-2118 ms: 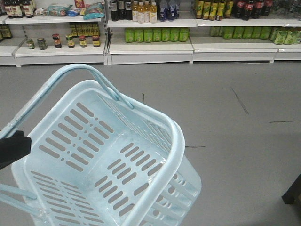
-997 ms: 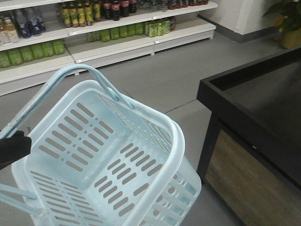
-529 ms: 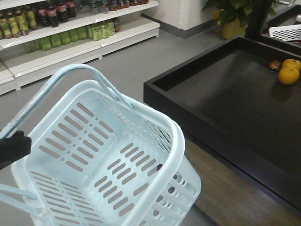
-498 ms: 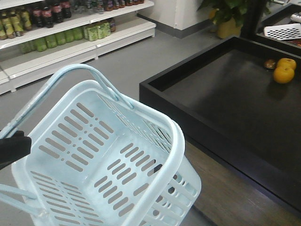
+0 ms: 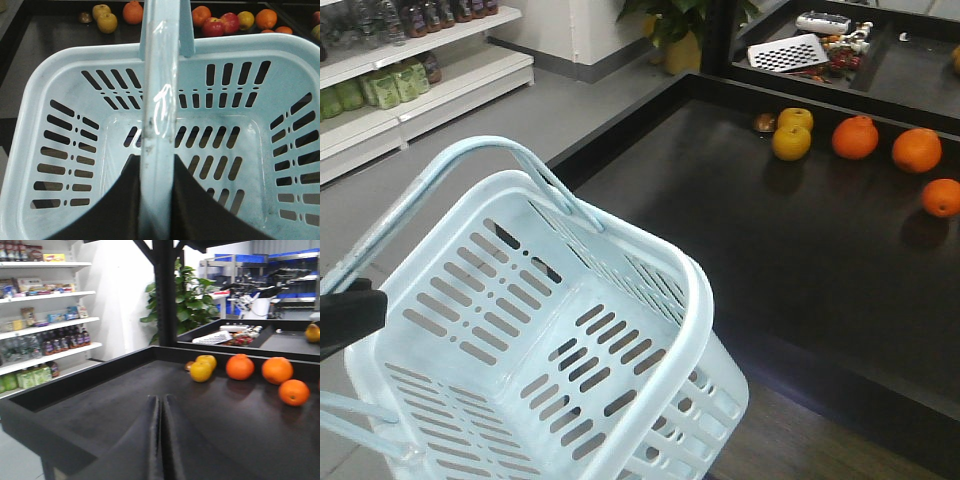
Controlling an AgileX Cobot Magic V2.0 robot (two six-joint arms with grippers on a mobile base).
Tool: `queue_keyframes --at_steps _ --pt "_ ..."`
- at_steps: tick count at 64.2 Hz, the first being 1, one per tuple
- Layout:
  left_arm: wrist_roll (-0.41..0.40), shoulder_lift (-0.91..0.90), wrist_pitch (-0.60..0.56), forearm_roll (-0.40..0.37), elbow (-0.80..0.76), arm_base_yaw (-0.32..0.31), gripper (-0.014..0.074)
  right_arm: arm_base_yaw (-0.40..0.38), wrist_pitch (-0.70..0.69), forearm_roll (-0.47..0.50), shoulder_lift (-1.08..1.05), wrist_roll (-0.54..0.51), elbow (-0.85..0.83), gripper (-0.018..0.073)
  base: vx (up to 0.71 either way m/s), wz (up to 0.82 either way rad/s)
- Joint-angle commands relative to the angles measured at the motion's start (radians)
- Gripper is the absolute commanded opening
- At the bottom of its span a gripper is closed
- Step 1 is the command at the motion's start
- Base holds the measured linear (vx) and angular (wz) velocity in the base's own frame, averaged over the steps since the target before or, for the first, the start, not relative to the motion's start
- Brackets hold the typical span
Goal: Pick three apples into basket with both arms
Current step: 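Turn the base toward the table with apples and oranges, basket held, then drive the base up to the fruit table edge holding the basket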
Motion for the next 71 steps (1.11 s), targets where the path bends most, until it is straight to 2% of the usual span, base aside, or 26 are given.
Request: queue_keyframes --at_steps 1,71 --pt "-0.008 -0.005 -0.092 -0.043 -0.032 -0.002 -0.0006 -0.006 -0.076 -0.009 -0.013 -0.008 0.014 -0.0004 0.07 -0.37" --pt "-0.008 -0.005 -0.092 -0.043 -0.032 -0.002 -0.0006 -0.006 -0.076 -0.009 -0.013 -0.008 0.014 -0.0004 0.08 -0.22"
